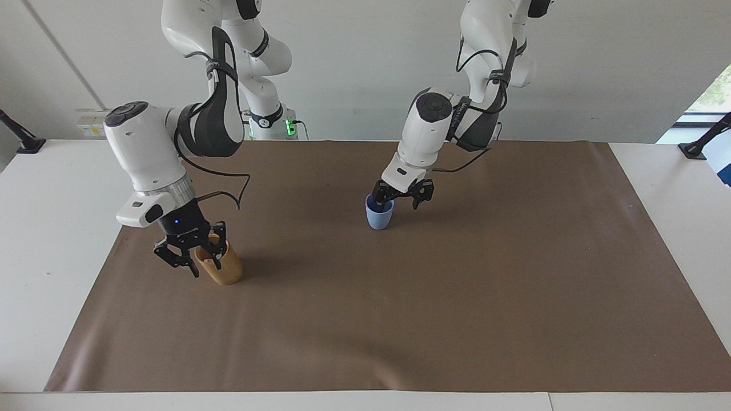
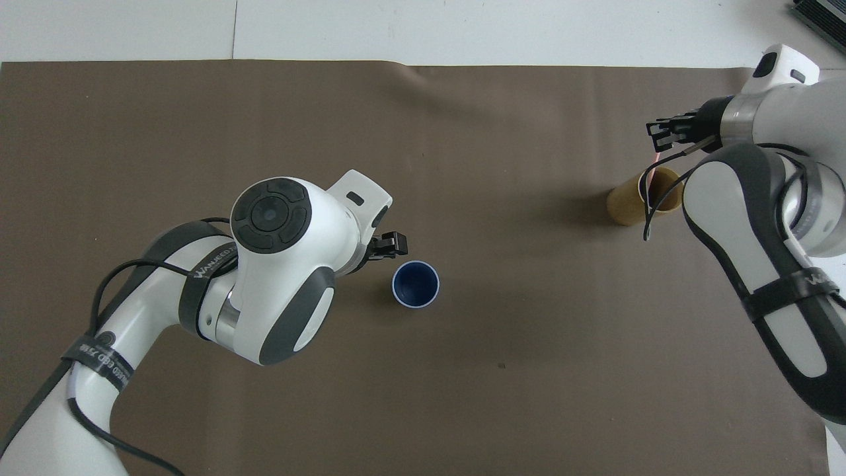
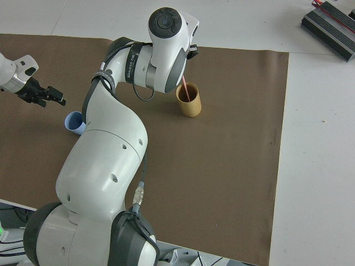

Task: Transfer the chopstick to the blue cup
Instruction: 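Release the blue cup with the left gripper while the right gripper grasps the straw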

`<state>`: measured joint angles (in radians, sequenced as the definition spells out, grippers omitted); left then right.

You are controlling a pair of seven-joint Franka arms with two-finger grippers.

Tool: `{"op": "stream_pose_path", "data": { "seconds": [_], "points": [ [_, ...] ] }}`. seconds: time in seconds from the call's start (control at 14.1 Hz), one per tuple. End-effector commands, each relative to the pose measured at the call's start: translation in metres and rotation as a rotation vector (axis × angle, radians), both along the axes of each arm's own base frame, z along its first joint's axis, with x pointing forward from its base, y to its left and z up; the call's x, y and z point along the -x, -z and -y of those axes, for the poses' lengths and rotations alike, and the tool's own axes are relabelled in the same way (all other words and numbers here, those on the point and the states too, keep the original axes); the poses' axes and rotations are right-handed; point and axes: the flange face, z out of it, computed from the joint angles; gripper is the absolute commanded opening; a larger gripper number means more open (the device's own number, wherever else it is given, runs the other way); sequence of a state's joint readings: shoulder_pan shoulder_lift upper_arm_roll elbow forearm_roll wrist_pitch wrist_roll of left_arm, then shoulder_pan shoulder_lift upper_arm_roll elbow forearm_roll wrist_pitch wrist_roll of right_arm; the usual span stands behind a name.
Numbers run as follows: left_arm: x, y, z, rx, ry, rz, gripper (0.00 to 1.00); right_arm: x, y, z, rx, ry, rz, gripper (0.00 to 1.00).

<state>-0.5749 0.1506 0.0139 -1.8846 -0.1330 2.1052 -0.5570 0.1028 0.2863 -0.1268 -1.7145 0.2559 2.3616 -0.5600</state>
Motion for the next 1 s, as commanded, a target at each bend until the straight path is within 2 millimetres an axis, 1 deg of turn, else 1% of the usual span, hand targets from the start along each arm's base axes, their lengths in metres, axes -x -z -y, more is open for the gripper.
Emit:
{"op": "stream_pose_path", "data": {
  "seconds": [0.0,0.07,0.21,0.28,0.36,0.5,0.57,0.64,0.71,0.78,0.85,0.92],
  "points": [
    [0.004,-0.033,-0.039,-0.007,0.041,-0.026,1.0,-0.003,0.0,0.001,-0.018,-0.026,0.004,0.0],
    [0.003,-0.043,-0.053,-0.009,0.053,-0.029,1.0,-0.003,-0.001,0.001,-0.016,-0.027,0.005,0.0],
    [-0.005,-0.063,-0.092,-0.017,0.083,-0.017,1.0,-0.001,-0.01,0.0,-0.018,-0.032,0.01,0.0],
    [-0.007,-0.078,-0.11,-0.037,0.118,0.005,1.0,0.0,-0.017,0.0,-0.019,-0.036,0.012,0.0],
    [-0.013,-0.087,-0.131,-0.054,0.129,0.006,1.0,0.002,-0.026,-0.001,-0.02,-0.042,0.013,0.0],
    [-0.024,-0.11,-0.164,-0.067,0.166,0.0,1.0,0.012,-0.053,-0.003,-0.024,-0.055,0.026,0.0],
    [-0.029,-0.12,-0.184,-0.067,0.175,-0.004,1.0,0.018,-0.065,-0.004,-0.03,-0.062,0.021,0.0],
    [-0.032,-0.131,-0.201,-0.068,0.191,-0.004,1.0,0.024,-0.078,-0.006,-0.034,-0.07,0.022,0.0],
    [-0.034,-0.142,-0.212,-0.069,0.218,0.002,1.0,0.031,-0.093,-0.008,-0.04,-0.077,0.029,0.0],
    [-0.036,-0.155,-0.233,-0.1,0.234,0.009,1.0,0.039,-0.106,-0.014,-0.047,-0.089,0.027,0.0],
    [-0.039,-0.173,-0.248,-0.145,0.252,0.031,1.0,0.047,-0.121,-0.017,-0.053,-0.097,0.03,0.0],
    [-0.04,-0.188,-0.257,-0.179,0.282,0.049,1.0,0.054,-0.138,-0.024,-0.06,-0.112,0.033,0.0]
  ]
}}
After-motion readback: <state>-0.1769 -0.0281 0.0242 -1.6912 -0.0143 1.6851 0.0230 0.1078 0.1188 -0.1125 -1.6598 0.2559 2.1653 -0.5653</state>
